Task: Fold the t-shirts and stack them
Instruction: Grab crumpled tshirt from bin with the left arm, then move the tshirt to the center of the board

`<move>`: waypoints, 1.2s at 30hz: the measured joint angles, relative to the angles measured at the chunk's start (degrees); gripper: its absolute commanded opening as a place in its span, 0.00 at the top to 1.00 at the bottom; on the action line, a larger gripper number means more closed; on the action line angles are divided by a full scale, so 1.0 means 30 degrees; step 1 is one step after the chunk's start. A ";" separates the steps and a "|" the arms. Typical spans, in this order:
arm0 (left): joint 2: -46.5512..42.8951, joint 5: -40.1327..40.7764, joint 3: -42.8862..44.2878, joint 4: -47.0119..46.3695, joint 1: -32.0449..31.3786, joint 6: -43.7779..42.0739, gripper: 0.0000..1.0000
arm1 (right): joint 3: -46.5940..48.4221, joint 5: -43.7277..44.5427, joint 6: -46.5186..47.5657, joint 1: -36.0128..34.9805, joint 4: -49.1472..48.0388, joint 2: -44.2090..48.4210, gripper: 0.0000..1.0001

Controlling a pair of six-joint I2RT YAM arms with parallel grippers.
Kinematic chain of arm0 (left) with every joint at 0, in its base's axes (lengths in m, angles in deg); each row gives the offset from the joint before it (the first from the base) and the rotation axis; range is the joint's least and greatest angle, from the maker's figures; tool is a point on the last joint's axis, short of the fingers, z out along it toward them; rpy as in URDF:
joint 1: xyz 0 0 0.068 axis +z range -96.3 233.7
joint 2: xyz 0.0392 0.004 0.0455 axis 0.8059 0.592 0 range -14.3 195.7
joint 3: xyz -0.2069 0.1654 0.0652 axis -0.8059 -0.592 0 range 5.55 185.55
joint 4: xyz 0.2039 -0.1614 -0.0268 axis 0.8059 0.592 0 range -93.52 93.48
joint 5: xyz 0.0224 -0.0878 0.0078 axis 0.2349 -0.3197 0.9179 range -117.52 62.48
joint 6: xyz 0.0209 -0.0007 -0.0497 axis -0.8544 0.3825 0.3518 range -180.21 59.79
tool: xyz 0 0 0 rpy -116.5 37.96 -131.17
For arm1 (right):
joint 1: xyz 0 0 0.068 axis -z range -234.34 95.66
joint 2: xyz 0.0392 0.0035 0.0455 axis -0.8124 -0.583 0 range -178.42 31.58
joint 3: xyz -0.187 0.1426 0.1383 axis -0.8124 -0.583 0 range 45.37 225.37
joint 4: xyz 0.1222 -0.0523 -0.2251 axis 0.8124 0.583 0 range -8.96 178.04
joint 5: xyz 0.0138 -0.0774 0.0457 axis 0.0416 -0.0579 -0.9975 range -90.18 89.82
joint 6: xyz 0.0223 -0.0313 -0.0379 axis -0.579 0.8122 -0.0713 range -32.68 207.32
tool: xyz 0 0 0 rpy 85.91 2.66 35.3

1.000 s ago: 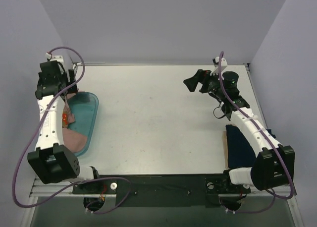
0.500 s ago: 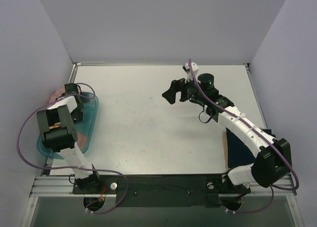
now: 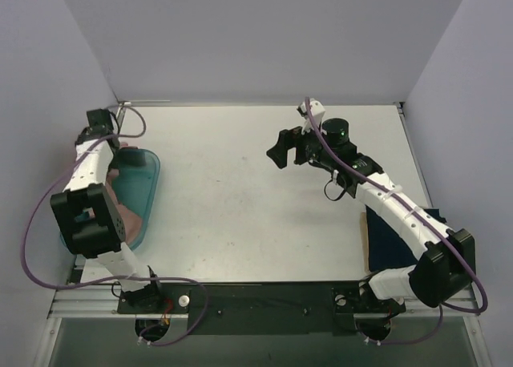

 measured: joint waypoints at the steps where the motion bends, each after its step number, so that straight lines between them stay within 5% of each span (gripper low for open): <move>1: -0.0452 -0.0692 0.1137 0.0816 -0.0022 0.0168 1.00 | 0.0146 -0.0007 -0.0007 -0.0029 0.0204 -0.0044 0.01; 6: -0.2769 -0.4969 0.9683 0.3694 -0.1224 0.0648 1.00 | 0.2565 -0.0342 -0.0226 -0.0095 0.1268 -0.0794 0.01; 14: -0.4940 -1.1307 1.7726 0.5989 -0.8553 0.1341 1.00 | 0.6426 -0.0896 -0.1217 0.0182 0.3803 -0.1311 0.01; 21: -0.1858 -1.4710 1.9241 0.7082 -1.2378 0.3636 1.00 | 0.6033 -0.2382 -0.2732 0.3322 0.5858 -0.0918 0.05; 30: 0.3468 -1.5511 1.5759 0.4889 -1.4243 0.6732 0.98 | 0.4539 0.0073 -0.2382 0.3774 1.0703 -0.0364 0.15; 32: 0.4575 -1.5460 1.5395 0.3861 -1.4812 0.7300 0.67 | 0.3490 0.0991 -0.2375 0.3468 1.1431 -0.0182 0.15; 33: 0.5005 -1.5533 1.5293 0.3366 -1.5118 0.7533 0.32 | 0.2776 0.1617 -0.2419 0.3111 1.1650 -0.0029 0.15; 34: 0.5326 -1.5635 1.5263 0.3016 -1.5329 0.7577 0.17 | 0.2222 0.2011 -0.2506 0.2761 1.1883 0.0044 0.16; 36: 0.6011 -1.5934 1.5351 0.2295 -1.5730 0.7817 0.13 | 0.0903 0.2776 -0.2761 0.1712 1.2233 0.0102 0.18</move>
